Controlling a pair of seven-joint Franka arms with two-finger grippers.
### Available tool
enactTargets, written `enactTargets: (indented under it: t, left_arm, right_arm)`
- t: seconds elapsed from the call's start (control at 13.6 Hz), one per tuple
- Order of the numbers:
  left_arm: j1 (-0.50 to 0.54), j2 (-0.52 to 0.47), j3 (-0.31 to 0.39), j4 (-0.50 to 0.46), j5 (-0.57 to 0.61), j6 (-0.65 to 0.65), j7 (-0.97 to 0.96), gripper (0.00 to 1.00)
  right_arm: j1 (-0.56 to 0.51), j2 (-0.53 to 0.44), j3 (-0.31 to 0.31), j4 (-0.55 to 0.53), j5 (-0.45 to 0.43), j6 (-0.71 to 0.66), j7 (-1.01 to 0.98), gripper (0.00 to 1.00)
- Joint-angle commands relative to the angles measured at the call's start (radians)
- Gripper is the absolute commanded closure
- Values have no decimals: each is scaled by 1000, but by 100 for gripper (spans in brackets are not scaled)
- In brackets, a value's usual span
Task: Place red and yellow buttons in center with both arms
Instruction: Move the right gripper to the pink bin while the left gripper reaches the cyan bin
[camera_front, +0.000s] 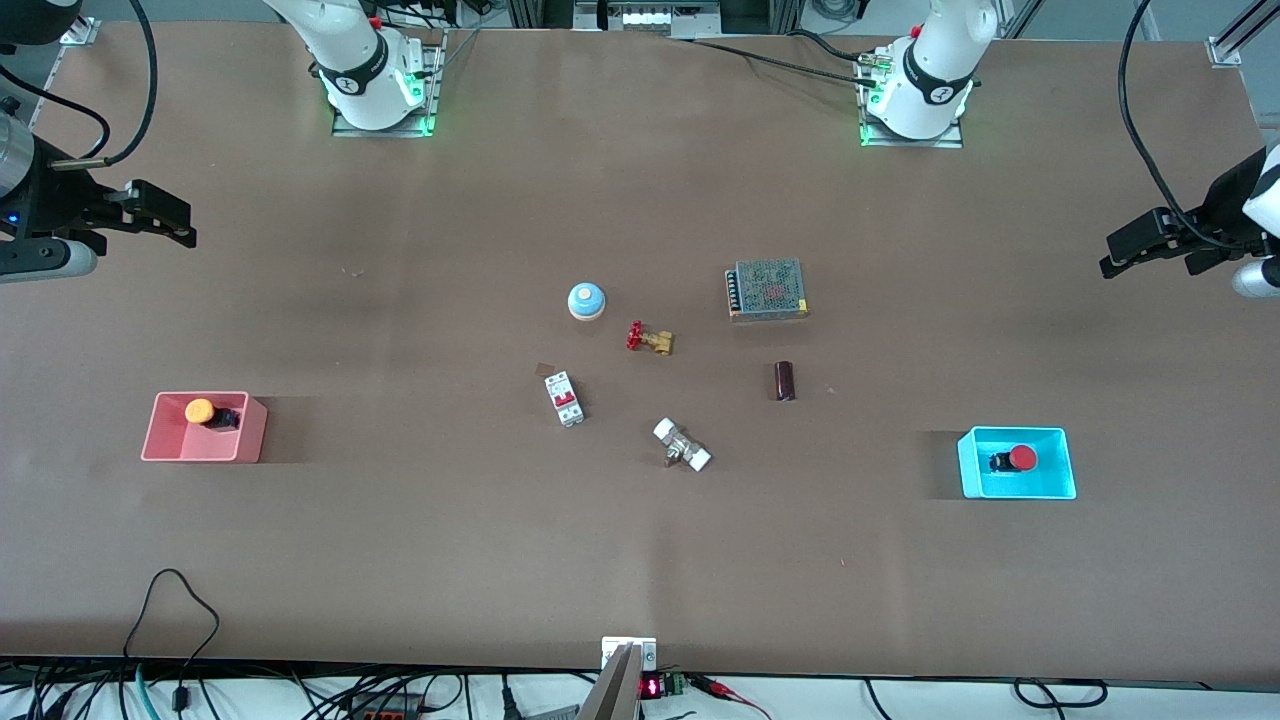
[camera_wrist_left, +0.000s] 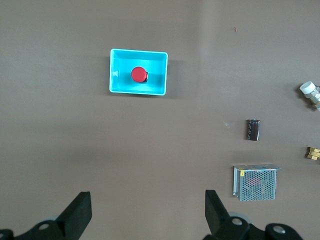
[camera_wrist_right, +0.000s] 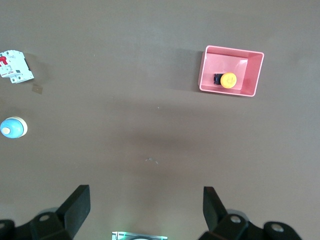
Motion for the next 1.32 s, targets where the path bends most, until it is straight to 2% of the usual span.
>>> enactTargets:
  t: [0.0,0.22,0.44,0.66,0.81,1.03,1.25]
  left_arm:
    - [13,-32,-2,-40,17,20,24,0]
    - [13,-17,-2,-29,13,25,24,0]
    - [12,42,-2,-15,13,28,23,0]
    - [11,220,1,112,14,26,23,0]
    - [1,273,0,103,22,136,17,0]
    - [5,344,-2,92,20,184,21,0]
    - [13,413,-2,37,22,368,21,0]
  right_arm:
    - [0,-13,-2,-10,-6,-3,-11,0]
    - [0,-13,-2,-10,-6,-1,-11,0]
    - [0,4,0,-9,-10,0,-14,0]
    - [-2,27,0,-7,-19,21,-31,0]
    - [-5,58,-2,-7,-10,37,-31,0]
    - [-21,104,-2,-9,-32,57,-31,0]
    - [-46,157,-2,-9,-106,133,-32,0]
